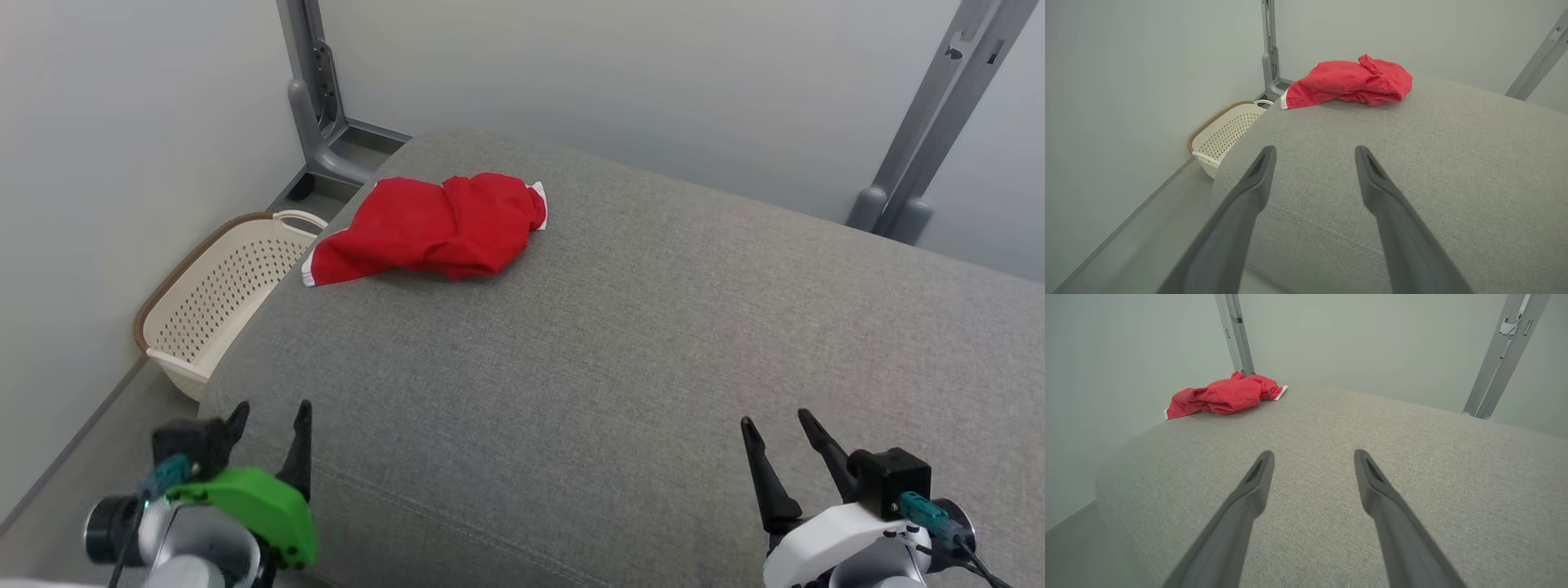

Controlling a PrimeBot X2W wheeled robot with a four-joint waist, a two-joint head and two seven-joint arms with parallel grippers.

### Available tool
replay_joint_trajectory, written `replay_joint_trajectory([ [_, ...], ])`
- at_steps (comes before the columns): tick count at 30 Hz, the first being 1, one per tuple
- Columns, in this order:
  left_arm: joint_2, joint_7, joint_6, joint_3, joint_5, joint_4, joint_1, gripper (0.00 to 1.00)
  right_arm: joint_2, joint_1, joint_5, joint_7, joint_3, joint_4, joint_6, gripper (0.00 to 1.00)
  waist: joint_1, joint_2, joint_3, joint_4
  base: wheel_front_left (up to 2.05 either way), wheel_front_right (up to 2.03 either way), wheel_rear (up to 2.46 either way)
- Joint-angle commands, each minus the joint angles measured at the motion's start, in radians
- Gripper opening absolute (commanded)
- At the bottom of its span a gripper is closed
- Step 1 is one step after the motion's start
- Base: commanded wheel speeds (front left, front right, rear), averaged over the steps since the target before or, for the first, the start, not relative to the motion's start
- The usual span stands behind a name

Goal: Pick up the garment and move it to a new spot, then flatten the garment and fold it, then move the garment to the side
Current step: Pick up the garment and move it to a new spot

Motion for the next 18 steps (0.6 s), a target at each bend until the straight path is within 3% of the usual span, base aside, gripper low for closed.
replay_joint_trajectory([
  [1, -0.006, 0.05, -0.018, -0.019, -0.004, 0.042, -0.064, 1.0, -0.005, 0.017, -0.014, 0.008, -0.01, -0.017, -0.001, 1.0, 0.0, 0.0, 0.005, 0.002, 0.0, 0.0, 0.0],
  [7, -0.053, 0.199, -0.079, -0.083, -0.013, 0.266, -0.335, 1.0, -0.004, 0.052, -0.072, 0.074, -0.041, -0.127, -0.001, 1.0, 0.0, 0.0, 0.064, -0.008, 0.0, 0.0, 0.0],
  [18, -0.122, 0.211, -0.154, -0.083, -0.039, 0.575, -0.709, 1.0, -0.005, 0.033, -0.198, 0.228, -0.018, -0.397, -0.001, 1.0, 0.0, 0.0, 0.297, -0.105, 0.0, 0.0, 0.0],
])
